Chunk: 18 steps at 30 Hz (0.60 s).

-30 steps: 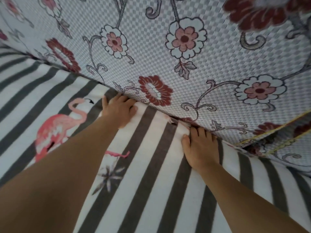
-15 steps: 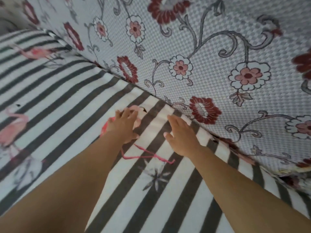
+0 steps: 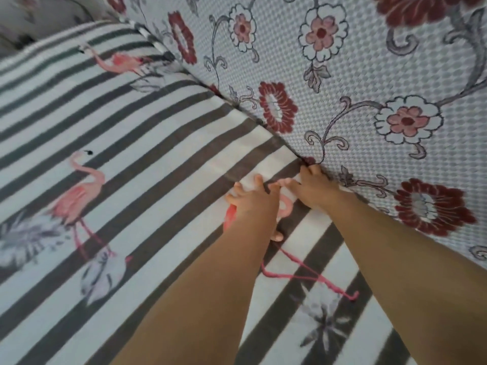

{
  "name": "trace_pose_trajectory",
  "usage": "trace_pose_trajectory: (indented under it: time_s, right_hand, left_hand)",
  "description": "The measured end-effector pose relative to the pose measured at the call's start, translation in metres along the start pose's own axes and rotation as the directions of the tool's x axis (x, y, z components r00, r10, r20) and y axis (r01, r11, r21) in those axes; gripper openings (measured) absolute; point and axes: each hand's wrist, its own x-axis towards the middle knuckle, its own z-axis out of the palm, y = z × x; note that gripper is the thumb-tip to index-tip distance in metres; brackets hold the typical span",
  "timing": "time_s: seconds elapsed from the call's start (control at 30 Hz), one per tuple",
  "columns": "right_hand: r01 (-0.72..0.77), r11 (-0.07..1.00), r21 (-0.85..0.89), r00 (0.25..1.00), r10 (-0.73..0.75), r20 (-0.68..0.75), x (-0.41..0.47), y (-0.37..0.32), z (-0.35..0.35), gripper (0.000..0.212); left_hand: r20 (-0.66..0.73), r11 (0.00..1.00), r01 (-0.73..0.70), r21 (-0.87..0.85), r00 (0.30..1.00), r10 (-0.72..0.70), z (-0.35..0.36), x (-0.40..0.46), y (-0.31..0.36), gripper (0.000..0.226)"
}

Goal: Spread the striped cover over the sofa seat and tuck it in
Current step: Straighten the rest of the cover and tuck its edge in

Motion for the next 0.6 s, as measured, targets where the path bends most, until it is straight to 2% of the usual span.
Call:
trace_pose_trajectory:
  time_s: [0.1, 0.13, 0.17, 0.2, 0.23, 0.27, 0.33, 0.37, 0.43, 0.5, 0.6]
  right_hand:
    - [-0.066, 0.996, -0.054, 0.993, 0.071, 0.093, 0.000, -0.013, -0.023, 0.080]
    - [-0.043, 0.997, -0.065, 0.999, 0.045, 0.026, 0.002, -0.017, -0.031, 0.062]
    - [0.009, 0.998, -0.059, 0.995, -0.015, -0.099, 0.004, -0.025, -0.041, 0.038]
    - [0.074, 0.996, -0.042, 0.970, -0.082, -0.227, 0.006, -0.033, -0.048, 0.023]
    - [0.161, 0.987, -0.026, 0.936, -0.161, -0.313, 0.009, -0.043, -0.052, 0.022]
    - [0.220, 0.975, -0.001, 0.919, -0.208, -0.335, 0.013, -0.051, -0.054, 0.029]
    - [0.233, 0.966, 0.113, 0.938, -0.192, -0.289, 0.024, -0.063, -0.054, 0.038]
    - [0.221, 0.966, 0.138, 0.945, -0.177, -0.275, 0.028, -0.066, -0.053, 0.034]
    - [0.240, 0.965, 0.105, 0.924, -0.193, -0.331, 0.036, -0.065, -0.049, 0.006]
    - [0.286, 0.954, 0.089, 0.894, -0.233, -0.382, 0.037, -0.063, -0.046, 0.021]
    - [0.270, 0.906, 0.327, 0.923, -0.146, -0.357, 0.037, -0.061, -0.046, 0.031]
  left_hand:
    - [0.016, 1.000, 0.001, -0.028, 1.000, 0.000, -0.003, -0.001, 0.001, 0.107]
    - [0.008, 0.999, -0.005, -0.039, 1.000, 0.006, -0.002, -0.003, 0.000, 0.104]
    - [0.000, 0.999, -0.011, -0.048, 1.000, 0.011, -0.003, -0.003, 0.000, 0.102]
    - [-0.004, 0.999, -0.014, -0.043, 1.000, 0.014, -0.002, -0.004, 0.001, 0.103]
    - [-0.002, 0.999, -0.014, -0.034, 1.000, 0.014, -0.002, -0.003, 0.000, 0.103]
    - [0.007, 0.999, -0.017, -0.029, 1.000, 0.017, -0.003, -0.003, 0.002, 0.104]
    - [0.037, 0.999, -0.017, -0.037, 0.999, 0.019, -0.004, 0.000, 0.002, 0.103]
    - [0.047, 0.999, -0.018, -0.041, 0.999, 0.020, -0.004, 0.001, 0.003, 0.103]
    - [0.060, 0.999, -0.020, -0.043, 0.998, 0.022, -0.004, 0.003, 0.001, 0.104]
    - [0.063, 0.998, -0.021, -0.054, 0.998, 0.025, -0.004, 0.003, 0.001, 0.102]
    - [0.062, 0.998, -0.018, -0.065, 0.998, 0.022, -0.004, 0.002, 0.001, 0.102]
